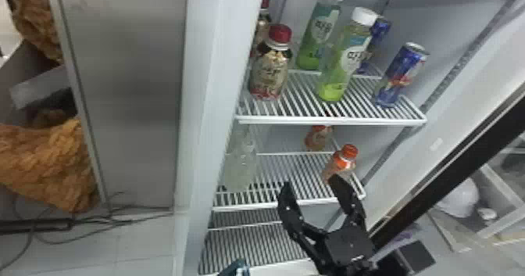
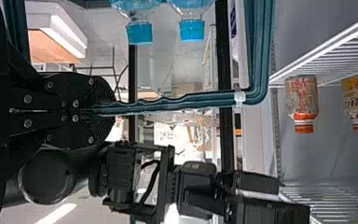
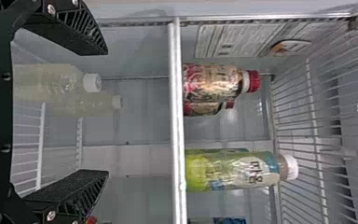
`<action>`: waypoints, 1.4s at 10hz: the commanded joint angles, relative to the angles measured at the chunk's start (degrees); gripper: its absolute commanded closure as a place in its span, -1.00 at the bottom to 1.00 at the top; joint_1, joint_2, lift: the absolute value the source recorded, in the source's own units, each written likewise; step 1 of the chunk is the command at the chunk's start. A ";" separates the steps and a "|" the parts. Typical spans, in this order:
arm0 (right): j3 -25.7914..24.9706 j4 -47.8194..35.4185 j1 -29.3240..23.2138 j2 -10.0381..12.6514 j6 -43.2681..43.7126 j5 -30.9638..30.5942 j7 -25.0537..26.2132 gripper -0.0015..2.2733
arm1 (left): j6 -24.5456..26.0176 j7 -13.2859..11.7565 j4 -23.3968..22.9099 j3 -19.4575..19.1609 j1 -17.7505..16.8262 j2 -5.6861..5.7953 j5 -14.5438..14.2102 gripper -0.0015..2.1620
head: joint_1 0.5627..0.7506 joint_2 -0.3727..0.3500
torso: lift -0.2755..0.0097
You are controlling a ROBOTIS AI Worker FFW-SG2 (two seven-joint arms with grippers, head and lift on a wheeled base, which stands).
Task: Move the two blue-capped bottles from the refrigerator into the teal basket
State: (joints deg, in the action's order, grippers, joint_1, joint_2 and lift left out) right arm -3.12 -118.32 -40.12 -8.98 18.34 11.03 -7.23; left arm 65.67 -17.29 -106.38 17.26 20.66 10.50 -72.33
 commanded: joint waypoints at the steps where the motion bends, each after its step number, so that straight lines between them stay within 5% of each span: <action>1: 0.13 1.39 0.75 0.01 0.22 -0.92 0.11 -0.91 | 0.00 0.07 0.00 0.05 0.00 0.05 -0.09 0.05 | 0.41 -0.94 | -0.07; 14: -0.75 0.83 0.04 0.54 0.22 -0.92 0.55 -0.91 | 0.14 0.07 0.00 -0.30 0.57 -0.13 -0.18 0.05 | 0.41 -0.94 | -0.07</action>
State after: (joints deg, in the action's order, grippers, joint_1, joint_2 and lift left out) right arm -3.89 -117.35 -40.00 -8.41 18.57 10.04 -6.68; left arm 65.75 -17.22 -106.38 16.96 21.25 10.37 -72.44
